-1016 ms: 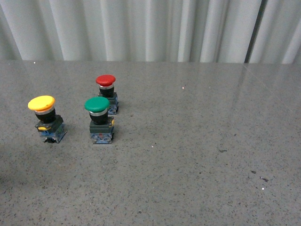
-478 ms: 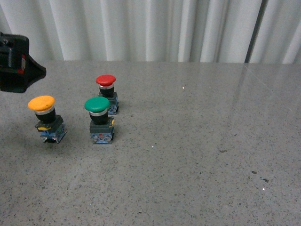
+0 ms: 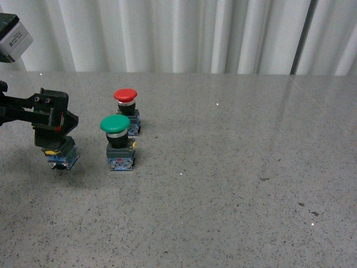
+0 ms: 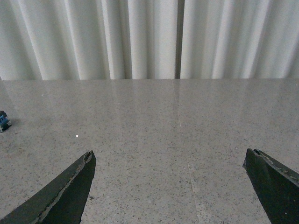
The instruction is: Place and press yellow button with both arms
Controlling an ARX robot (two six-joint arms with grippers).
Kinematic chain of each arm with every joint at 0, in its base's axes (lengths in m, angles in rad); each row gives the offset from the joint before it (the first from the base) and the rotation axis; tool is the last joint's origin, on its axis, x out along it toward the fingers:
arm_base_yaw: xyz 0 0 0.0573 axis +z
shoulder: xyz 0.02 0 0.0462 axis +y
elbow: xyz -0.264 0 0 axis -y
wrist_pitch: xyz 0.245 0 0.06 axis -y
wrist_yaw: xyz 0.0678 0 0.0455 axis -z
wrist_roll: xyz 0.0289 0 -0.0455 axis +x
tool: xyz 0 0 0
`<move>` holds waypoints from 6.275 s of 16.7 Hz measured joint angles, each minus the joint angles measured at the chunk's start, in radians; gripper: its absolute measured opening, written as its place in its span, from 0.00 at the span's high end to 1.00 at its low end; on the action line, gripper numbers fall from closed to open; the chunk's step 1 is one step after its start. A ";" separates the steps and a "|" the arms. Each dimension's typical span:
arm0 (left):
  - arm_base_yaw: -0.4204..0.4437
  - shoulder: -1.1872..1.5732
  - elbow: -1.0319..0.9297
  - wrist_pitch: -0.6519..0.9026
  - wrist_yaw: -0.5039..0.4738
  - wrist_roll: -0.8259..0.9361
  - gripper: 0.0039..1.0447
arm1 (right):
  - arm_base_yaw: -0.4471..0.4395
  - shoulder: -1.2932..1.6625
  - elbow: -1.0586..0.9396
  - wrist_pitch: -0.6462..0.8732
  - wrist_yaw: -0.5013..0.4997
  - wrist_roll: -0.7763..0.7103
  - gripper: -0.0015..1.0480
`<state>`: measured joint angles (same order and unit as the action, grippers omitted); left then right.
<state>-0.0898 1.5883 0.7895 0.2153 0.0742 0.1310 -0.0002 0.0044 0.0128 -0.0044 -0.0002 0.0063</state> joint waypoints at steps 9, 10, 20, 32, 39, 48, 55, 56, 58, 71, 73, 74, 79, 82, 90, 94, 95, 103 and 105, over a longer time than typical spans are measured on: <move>0.001 0.025 -0.008 0.010 -0.003 0.032 0.66 | 0.000 0.000 0.000 0.000 0.000 0.000 0.06; 0.001 0.003 -0.009 -0.011 -0.003 0.034 0.67 | 0.000 0.000 0.000 0.000 0.000 0.000 0.06; -0.390 -0.103 0.262 -0.109 -0.154 -0.078 0.68 | 0.000 0.000 0.000 0.000 0.000 0.000 0.06; -0.543 0.275 0.329 -0.083 -0.283 -0.311 0.68 | 0.000 0.000 0.000 0.000 0.000 0.000 0.06; -0.539 0.278 0.329 -0.088 -0.287 -0.311 0.68 | 0.000 0.000 0.000 0.000 0.000 0.000 0.06; -0.535 0.288 0.328 -0.094 -0.286 -0.312 0.52 | 0.000 0.000 0.000 0.000 0.000 0.000 0.06; -0.536 0.274 0.329 -0.046 -0.263 -0.315 0.07 | 0.000 0.000 0.000 0.000 0.000 0.000 0.06; -0.530 0.256 0.329 -0.030 -0.266 -0.309 0.06 | 0.000 0.000 0.000 0.000 0.000 0.000 0.06; -0.494 0.169 0.327 0.032 -0.293 -0.280 0.06 | 0.000 0.000 0.000 0.000 0.000 0.000 0.06; -0.021 -1.014 -0.414 -0.003 -0.192 -0.124 0.59 | 0.000 0.000 0.000 0.000 0.000 0.000 0.06; 0.034 -1.060 -0.501 0.012 -0.110 -0.124 0.82 | 0.000 0.000 0.000 0.000 0.000 0.000 0.06; 0.090 -1.087 -0.535 0.022 -0.083 -0.124 0.94 | 0.000 0.000 0.000 0.000 0.000 0.000 0.06; 0.087 -1.202 -0.653 0.031 -0.074 -0.130 0.99 | 0.000 0.000 0.000 0.000 0.000 0.000 0.06; 0.087 -1.244 -0.682 0.021 -0.074 -0.130 0.99 | 0.000 0.000 0.000 0.000 0.000 0.000 0.06; 0.087 -1.351 -0.739 -0.032 -0.074 -0.130 0.99 | 0.000 0.000 0.000 0.000 0.000 0.000 0.06; 0.087 -1.420 -0.776 -0.063 -0.074 -0.130 0.99 | 0.000 0.000 0.000 0.000 0.000 0.000 0.06; 0.087 -1.489 -0.773 -0.146 -0.074 -0.130 0.99 | 0.000 0.000 0.000 0.000 0.000 0.000 0.06; 0.087 -1.578 -0.775 -0.220 -0.074 -0.130 0.83 | 0.000 0.000 0.000 0.000 0.000 0.000 0.06; 0.087 -1.578 -0.775 -0.220 -0.074 -0.130 0.74 | 0.000 0.000 0.000 0.000 0.000 0.000 0.06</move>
<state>-0.0029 0.0105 0.0143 -0.0051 -0.0002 0.0006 -0.0002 0.0044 0.0128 -0.0044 -0.0006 0.0063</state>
